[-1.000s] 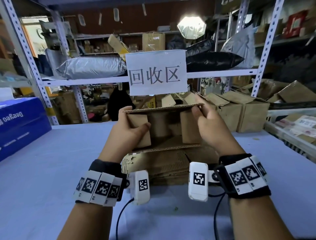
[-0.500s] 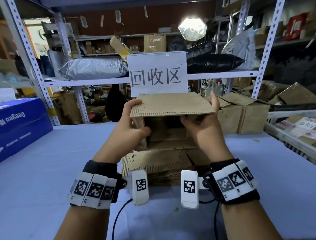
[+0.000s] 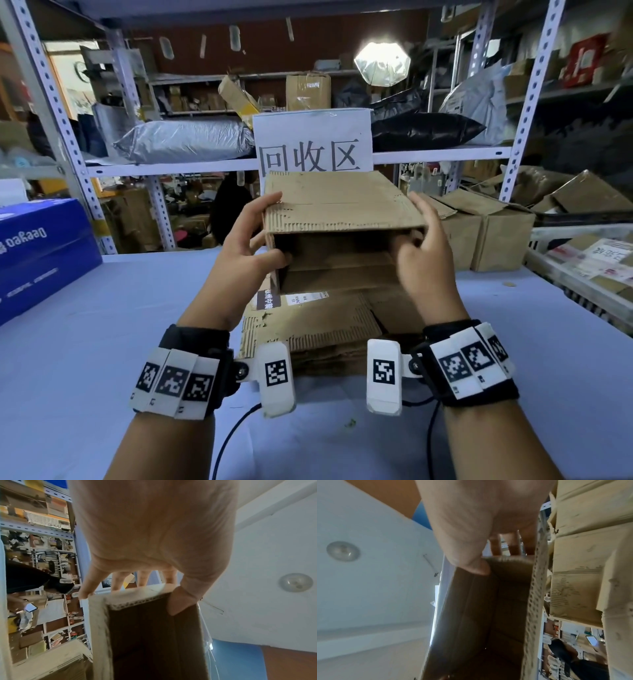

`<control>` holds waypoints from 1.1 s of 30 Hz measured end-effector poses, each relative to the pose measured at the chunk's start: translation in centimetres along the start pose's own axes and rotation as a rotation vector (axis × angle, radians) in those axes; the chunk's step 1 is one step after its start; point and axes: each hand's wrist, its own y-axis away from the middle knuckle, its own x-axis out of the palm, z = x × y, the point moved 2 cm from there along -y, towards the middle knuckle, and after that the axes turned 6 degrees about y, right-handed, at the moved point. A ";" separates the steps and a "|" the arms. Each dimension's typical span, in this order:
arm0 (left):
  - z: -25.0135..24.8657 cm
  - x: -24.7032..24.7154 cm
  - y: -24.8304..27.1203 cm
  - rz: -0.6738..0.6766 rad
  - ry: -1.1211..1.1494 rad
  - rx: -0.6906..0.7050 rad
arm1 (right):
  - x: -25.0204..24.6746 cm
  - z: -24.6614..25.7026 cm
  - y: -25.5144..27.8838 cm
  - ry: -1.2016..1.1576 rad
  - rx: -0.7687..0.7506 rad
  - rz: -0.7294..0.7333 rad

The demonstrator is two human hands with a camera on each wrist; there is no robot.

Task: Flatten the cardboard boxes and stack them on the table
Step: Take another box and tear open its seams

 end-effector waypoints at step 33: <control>-2.4 -2.5 0.2 -0.379 0.179 0.286 | 0.1 0.6 -0.3 -0.268 0.058 0.143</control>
